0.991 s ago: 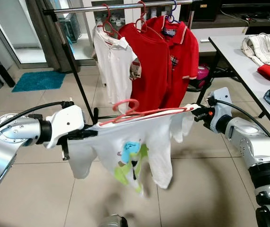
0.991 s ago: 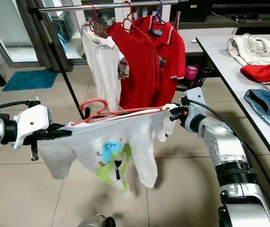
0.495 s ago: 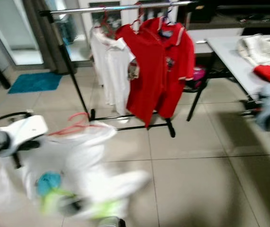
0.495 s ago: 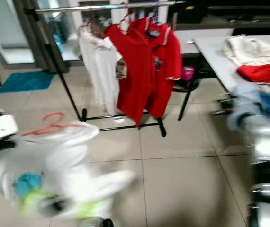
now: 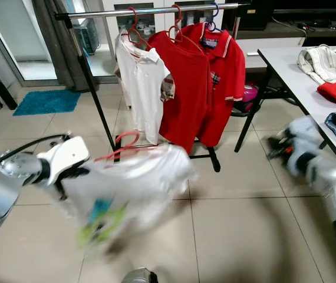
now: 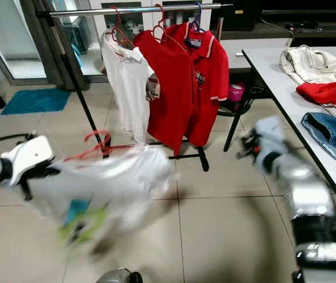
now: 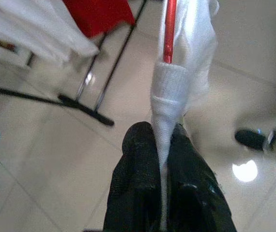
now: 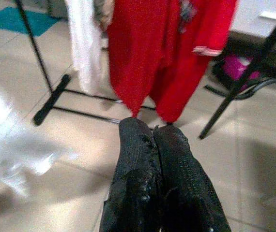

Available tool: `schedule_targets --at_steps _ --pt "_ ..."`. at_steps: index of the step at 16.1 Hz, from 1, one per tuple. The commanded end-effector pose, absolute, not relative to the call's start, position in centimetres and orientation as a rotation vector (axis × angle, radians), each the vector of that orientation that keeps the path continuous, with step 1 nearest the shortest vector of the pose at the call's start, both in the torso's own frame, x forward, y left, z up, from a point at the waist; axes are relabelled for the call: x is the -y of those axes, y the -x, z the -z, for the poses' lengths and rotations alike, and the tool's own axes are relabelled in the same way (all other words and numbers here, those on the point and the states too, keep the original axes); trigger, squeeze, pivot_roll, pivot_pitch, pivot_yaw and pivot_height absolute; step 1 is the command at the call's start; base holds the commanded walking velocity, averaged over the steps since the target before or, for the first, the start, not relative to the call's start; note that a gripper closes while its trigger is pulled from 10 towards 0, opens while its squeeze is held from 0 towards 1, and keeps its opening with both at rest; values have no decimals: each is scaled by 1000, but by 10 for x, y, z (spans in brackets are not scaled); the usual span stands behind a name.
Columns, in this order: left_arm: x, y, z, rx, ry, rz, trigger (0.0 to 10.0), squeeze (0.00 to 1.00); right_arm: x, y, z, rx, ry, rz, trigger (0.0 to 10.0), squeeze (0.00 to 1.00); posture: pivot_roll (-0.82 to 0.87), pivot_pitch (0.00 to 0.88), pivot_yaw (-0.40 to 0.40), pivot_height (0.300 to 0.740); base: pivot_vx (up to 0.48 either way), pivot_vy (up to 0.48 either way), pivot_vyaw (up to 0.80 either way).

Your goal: Hang hanger

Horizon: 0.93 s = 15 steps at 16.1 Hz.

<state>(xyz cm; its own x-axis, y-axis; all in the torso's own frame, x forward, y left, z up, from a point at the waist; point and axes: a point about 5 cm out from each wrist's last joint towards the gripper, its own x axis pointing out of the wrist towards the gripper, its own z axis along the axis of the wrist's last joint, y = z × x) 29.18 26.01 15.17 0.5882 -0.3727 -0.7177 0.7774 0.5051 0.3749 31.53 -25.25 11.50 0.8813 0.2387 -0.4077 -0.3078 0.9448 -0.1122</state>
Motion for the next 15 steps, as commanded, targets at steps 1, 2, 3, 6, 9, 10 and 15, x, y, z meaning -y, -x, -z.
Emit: schedule_targets --at_steps 1,2,3,6,9,10,15 --pt "-262 -297 -166 -556 -732 727 0 0 241 -314 -117 -391 171 -337 10000 0 -12 0 83 740 0 0 0" --pt "-260 -298 -167 -543 -727 741 0 0 237 -311 -113 -398 154 -350 10000 0 -11 0 85 740 0 0 0" --pt "-259 -298 -168 -531 -728 753 0 0 234 -308 -109 -403 133 -360 10000 0 -10 0 88 740 0 0 0" --pt "-254 -303 -176 -472 -736 777 0 0 226 -300 -109 -341 44 -418 10000 1000 -8 0 92 740 0 0 0" --pt "-251 -307 -182 -433 -727 784 0 0 215 -291 -119 -241 -15 -548 10000 1000 -7 0 92 740 0 0 0" --pt "-248 -309 -188 -393 -743 816 0 0 205 -280 -126 -187 -26 -691 10000 1000 -7 0 92 740 0 0 0" --pt "-247 -310 -195 -357 -744 864 0 0 190 -266 -132 -133 -54 -862 10000 1000 -6 0 90 740 0 0 0"
